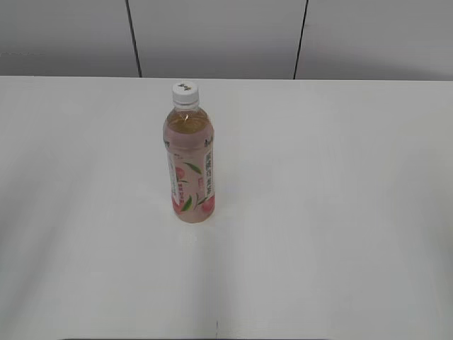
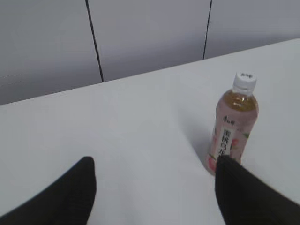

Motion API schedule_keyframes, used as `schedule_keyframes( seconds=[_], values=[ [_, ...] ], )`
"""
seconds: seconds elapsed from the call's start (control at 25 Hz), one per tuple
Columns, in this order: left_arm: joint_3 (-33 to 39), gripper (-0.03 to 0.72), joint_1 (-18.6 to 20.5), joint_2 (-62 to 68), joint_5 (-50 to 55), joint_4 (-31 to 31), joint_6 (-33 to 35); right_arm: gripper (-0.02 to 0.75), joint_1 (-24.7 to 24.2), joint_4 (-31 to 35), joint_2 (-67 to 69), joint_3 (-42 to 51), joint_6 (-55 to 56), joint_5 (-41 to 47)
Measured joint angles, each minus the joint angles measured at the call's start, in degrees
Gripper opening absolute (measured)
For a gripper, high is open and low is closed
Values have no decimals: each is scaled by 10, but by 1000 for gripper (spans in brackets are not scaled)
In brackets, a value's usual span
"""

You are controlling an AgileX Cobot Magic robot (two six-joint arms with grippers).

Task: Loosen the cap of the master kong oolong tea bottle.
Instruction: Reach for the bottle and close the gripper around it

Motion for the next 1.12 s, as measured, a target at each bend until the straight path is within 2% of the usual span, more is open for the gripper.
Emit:
schedule_keyframes(
  seconds=[0.12,0.24,0.36,0.56,0.72,0.96,1.08,1.12],
  values=[
    [0,483,-3,56,-61,-47,39,470,0,44,73,-8,-20,-48],
    [0,483,-22,117,-134,-89,76,470,0,116,146,-8,-58,-119],
    [0,483,-59,186,-198,-108,130,470,0,197,213,-10,-130,-176],
    [0,484,-129,306,-248,-112,175,470,0,328,322,-44,-291,-203],
    [7,486,-198,362,-306,-117,183,452,0,383,375,-86,-375,-213],
    [87,491,-283,373,-467,-161,179,406,0,412,445,-148,-430,-224],
    [139,492,-309,373,-533,-162,154,405,0,467,480,-170,-483,-222],
    [158,492,-317,373,-563,-153,124,405,0,486,491,-177,-506,-216]
  ],
)
